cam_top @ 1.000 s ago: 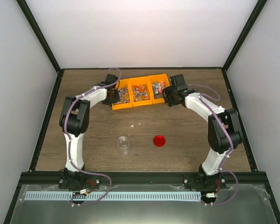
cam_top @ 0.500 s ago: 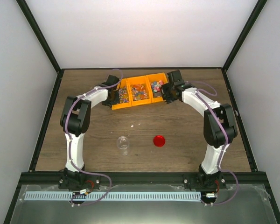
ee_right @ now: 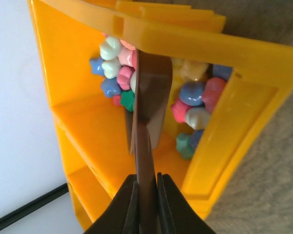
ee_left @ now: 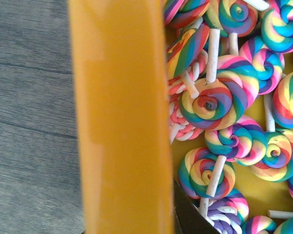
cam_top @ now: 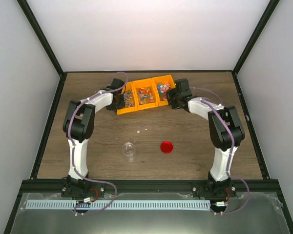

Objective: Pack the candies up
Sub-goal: Scoop the fake candies from the storage box.

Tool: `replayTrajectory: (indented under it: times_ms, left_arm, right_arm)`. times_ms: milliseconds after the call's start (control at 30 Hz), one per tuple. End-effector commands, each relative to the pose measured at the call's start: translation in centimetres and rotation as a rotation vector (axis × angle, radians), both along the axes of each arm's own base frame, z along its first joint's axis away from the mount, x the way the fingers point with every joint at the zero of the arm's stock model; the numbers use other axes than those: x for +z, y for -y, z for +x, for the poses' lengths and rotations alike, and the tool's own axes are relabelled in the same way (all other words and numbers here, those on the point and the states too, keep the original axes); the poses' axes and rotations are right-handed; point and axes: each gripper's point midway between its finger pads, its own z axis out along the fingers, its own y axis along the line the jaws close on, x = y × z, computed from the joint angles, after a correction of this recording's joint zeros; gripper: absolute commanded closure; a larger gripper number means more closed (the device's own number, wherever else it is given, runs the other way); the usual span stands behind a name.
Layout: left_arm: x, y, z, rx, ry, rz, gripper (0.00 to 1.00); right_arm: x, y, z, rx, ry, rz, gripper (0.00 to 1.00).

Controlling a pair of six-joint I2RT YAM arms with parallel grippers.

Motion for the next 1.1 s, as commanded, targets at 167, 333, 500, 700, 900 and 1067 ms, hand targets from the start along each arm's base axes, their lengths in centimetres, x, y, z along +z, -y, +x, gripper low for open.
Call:
replayTrajectory:
  times_ms: [167, 333, 500, 700, 900, 1067]
  left_arm:
    - [-3.4, 0.4, -2.4, 0.016, -0.125, -0.063, 0.96]
    - [-3.6, 0.6, -2.4, 0.036, -0.132, -0.102, 0.96]
    - [-3.7, 0.5, -2.3, 0.056, -0.138, -0.135, 0.96]
    - [-4.1, 0.5, -2.5, 0.071, -0.146, -0.152, 0.96]
    - [-4.0, 0.6, -2.5, 0.083, -0.143, -0.161, 0.96]
    - [-4.1, 0.7, -2.6, 0.086, -0.146, -0.17, 0.96]
  right_arm:
    - [-5.3, -2.6, -0.4, 0.115, -0.021, 0.03, 0.99]
    - [-4.3, -3.0, -0.2, 0.176, 0.092, 0.019, 0.99]
    - [-1.4, -2.9, -1.0, 0.188, 0.265, 0.104, 0.99]
    - [0.0, -2.3, -1.7, 0.182, 0.304, 0.148, 0.99]
    - [1.8, -2.3, -2.3, 0.182, 0.349, 0.18, 0.99]
    - [2.9, -1.7, -2.5, 0.152, 0.375, 0.204, 0.99]
